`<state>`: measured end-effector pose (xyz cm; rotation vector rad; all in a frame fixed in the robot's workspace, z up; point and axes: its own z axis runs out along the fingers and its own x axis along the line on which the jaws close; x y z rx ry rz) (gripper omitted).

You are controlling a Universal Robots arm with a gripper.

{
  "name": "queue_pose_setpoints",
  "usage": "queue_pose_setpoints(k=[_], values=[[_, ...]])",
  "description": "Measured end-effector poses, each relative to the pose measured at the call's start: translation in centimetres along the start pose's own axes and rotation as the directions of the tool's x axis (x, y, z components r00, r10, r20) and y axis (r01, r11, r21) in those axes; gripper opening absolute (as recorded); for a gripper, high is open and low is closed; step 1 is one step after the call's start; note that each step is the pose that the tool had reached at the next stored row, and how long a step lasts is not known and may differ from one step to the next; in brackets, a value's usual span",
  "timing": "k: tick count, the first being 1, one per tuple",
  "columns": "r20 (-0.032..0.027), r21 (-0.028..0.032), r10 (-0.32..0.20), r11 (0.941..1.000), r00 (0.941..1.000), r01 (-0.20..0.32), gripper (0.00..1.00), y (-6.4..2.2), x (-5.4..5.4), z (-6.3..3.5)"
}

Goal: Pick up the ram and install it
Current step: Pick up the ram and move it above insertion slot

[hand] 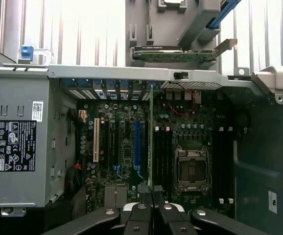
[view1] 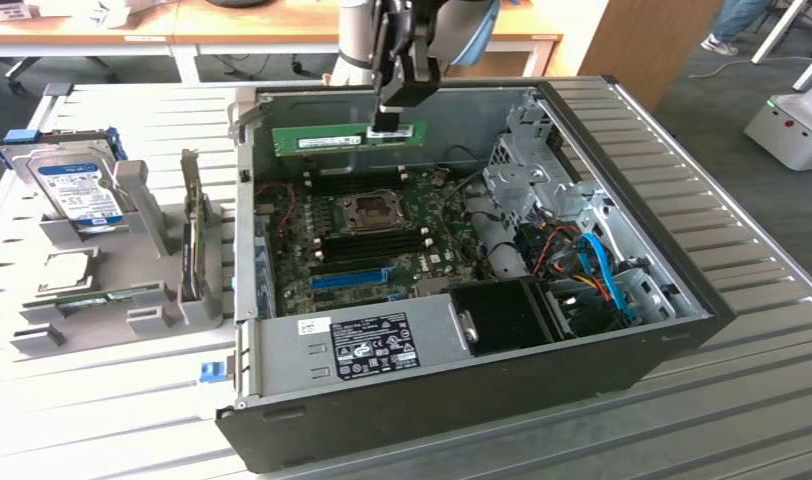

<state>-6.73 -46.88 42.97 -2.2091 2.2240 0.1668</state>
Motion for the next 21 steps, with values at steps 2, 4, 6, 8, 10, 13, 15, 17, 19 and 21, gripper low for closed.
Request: queue_pose_setpoints(k=[2,4,6,8,10,13,15,17,19,21], values=[[0.0000,0.0000,0.000,1.0000,1.0000,0.000,0.12,-0.25,0.0,-0.02],[0.0000,0.0000,0.000,1.0000,1.0000,0.000,0.12,-0.36,0.0,-0.03],[0.0000,0.0000,0.000,1.0000,1.0000,0.000,0.12,-0.36,0.0,-0.03],[0.0001,0.0000,0.000,1.0000,1.0000,0.000,0.12,-0.36,0.0,-0.02],[0.0003,0.0001,0.000,1.0000,1.0000,0.000,0.12,-0.37,0.0,0.02],[0.0003,0.0001,0.000,1.0000,1.0000,0.000,0.12,-0.40,0.0,0.29],[0.0008,0.0001,0.000,1.0000,1.0000,0.000,0.12,-0.44,0.0,0.58],[0.0011,0.0001,0.000,1.0000,1.0000,0.000,0.12,-0.47,0.1,0.90],[0.0012,0.0000,0.000,1.0000,1.0000,0.000,0.12,-0.51,0.1,1.25],[0.0014,0.0001,0.000,1.0000,1.0000,0.000,0.12,-0.54,0.1,1.59]])
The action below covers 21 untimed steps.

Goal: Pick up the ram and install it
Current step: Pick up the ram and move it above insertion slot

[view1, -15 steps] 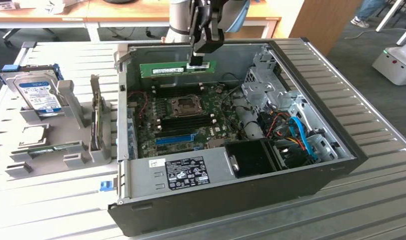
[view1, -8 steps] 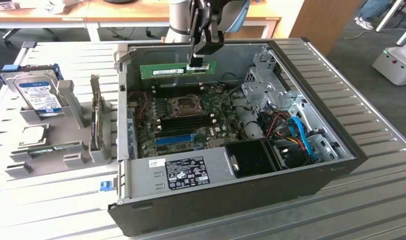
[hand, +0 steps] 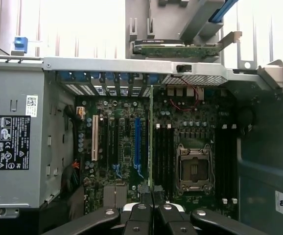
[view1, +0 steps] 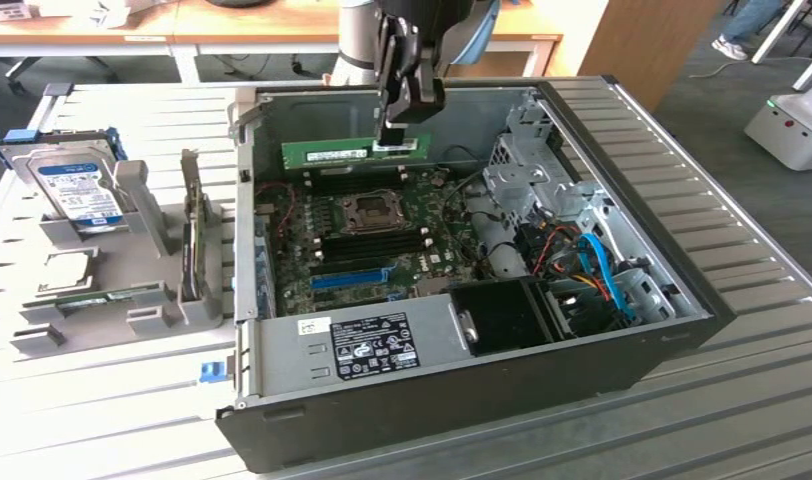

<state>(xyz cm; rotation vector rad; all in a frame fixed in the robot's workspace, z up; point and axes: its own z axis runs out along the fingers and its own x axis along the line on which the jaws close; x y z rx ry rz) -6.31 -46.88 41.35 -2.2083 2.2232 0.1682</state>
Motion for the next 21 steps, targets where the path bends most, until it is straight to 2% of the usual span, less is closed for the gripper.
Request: queue_pose_setpoints(k=[11,21], values=[[0.0002,0.0000,0.000,1.0000,1.0000,0.000,0.12,-0.15,0.1,1.82],[0.0002,0.0000,0.000,1.0000,1.0000,0.000,0.12,-0.22,0.2,2.75]])
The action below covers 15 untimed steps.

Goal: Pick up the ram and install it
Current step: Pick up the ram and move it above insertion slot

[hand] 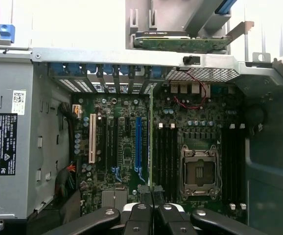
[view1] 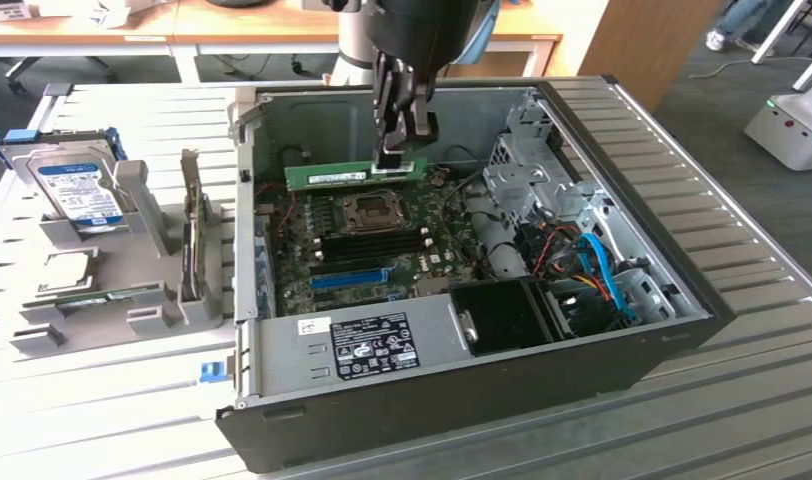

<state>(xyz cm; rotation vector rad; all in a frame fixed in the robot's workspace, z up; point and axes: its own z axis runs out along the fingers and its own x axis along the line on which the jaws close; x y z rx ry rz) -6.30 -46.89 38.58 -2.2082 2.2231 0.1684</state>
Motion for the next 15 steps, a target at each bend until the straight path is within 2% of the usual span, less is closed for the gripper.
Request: queue_pose_setpoints(k=[15], values=[[0.0010,0.0000,0.000,1.0000,1.0000,0.000,0.12,-0.05,0.05,0.67]])
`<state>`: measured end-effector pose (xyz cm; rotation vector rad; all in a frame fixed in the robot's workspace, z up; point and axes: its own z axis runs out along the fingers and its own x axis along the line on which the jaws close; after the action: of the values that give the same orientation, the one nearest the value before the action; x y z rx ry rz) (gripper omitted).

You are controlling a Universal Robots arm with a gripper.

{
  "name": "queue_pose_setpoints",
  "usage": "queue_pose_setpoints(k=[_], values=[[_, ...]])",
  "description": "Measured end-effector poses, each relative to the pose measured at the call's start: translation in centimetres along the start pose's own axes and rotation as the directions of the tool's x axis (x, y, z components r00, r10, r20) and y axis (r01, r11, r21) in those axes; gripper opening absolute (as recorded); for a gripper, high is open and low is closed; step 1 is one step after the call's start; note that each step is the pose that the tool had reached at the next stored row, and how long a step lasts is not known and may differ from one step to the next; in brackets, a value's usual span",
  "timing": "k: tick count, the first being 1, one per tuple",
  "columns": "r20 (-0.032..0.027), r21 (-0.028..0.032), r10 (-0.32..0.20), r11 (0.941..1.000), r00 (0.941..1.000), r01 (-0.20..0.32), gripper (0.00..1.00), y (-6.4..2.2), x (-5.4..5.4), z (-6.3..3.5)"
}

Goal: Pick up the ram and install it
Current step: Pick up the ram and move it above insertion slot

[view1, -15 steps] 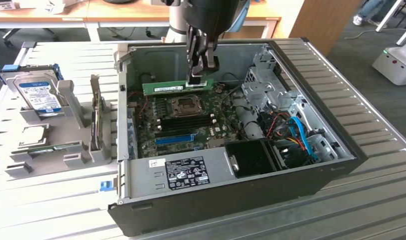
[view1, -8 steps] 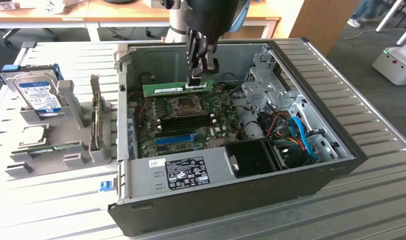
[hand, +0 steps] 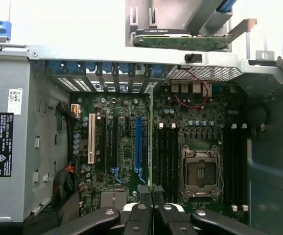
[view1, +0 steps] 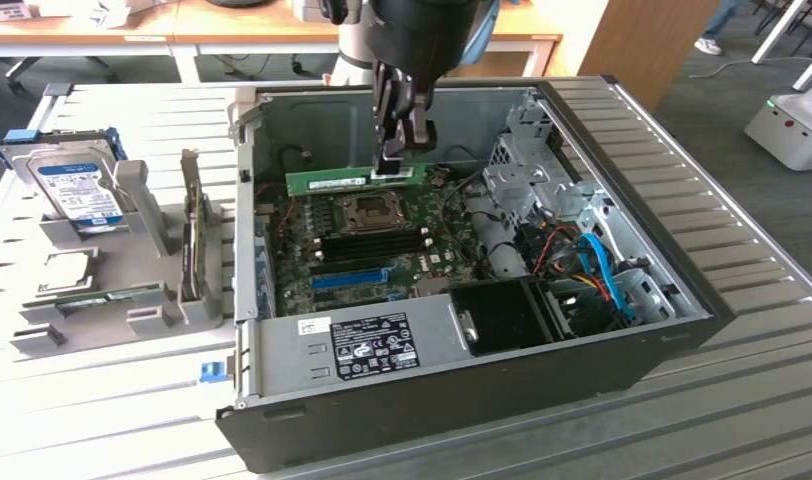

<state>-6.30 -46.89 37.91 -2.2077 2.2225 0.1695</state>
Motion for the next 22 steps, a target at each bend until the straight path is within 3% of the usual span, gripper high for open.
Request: queue_pose_setpoints(k=[13,22], values=[[-0.0001,-0.0001,0.000,1.0000,1.0000,0.000,0.12,-0.10,0.1,0.63],[-0.0035,-0.0049,0.001,1.0000,1.0000,-0.001,0.12,-1.93,0.0,0.51]])
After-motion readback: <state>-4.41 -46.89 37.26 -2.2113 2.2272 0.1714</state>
